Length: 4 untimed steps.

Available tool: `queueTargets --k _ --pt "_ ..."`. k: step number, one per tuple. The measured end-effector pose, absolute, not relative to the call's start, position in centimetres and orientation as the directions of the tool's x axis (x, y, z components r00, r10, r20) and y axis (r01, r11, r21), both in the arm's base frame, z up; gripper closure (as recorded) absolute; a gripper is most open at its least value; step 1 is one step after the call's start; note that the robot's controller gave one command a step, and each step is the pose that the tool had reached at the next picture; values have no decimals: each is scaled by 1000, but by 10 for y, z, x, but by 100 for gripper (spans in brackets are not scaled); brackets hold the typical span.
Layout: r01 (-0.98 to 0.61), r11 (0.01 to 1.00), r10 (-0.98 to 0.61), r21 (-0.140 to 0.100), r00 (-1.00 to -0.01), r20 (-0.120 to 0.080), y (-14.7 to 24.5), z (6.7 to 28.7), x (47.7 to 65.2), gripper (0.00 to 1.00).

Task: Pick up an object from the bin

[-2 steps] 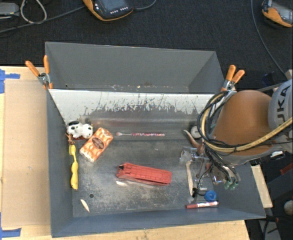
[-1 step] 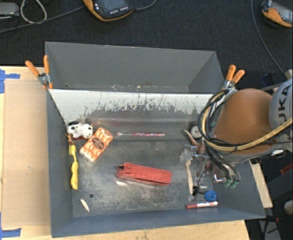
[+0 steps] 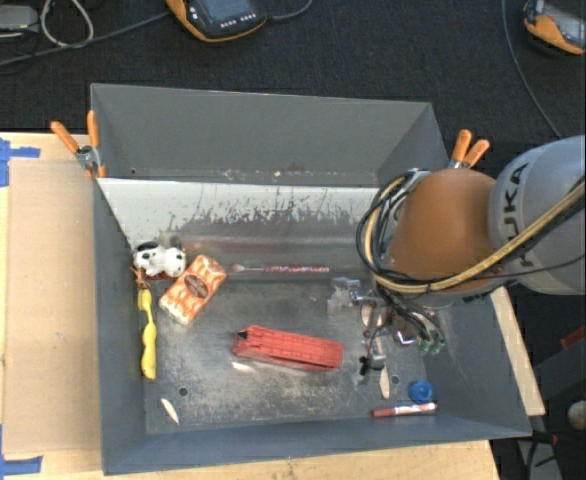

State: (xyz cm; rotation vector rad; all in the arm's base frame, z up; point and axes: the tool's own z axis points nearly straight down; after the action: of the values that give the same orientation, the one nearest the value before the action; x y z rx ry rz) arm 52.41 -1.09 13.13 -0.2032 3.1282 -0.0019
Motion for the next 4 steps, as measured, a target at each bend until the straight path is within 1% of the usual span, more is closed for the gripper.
queueTargets --k 1,2,3,4 --pt "-52 999 -52 1 -999 5 21 100 529 0" --pt "-250 968 -250 1 -968 1 56 70 540 100" --pt "-251 968 -251 1 -968 1 56 70 540 100" --pt "-271 963 -271 3 -963 7 55 145 545 100"
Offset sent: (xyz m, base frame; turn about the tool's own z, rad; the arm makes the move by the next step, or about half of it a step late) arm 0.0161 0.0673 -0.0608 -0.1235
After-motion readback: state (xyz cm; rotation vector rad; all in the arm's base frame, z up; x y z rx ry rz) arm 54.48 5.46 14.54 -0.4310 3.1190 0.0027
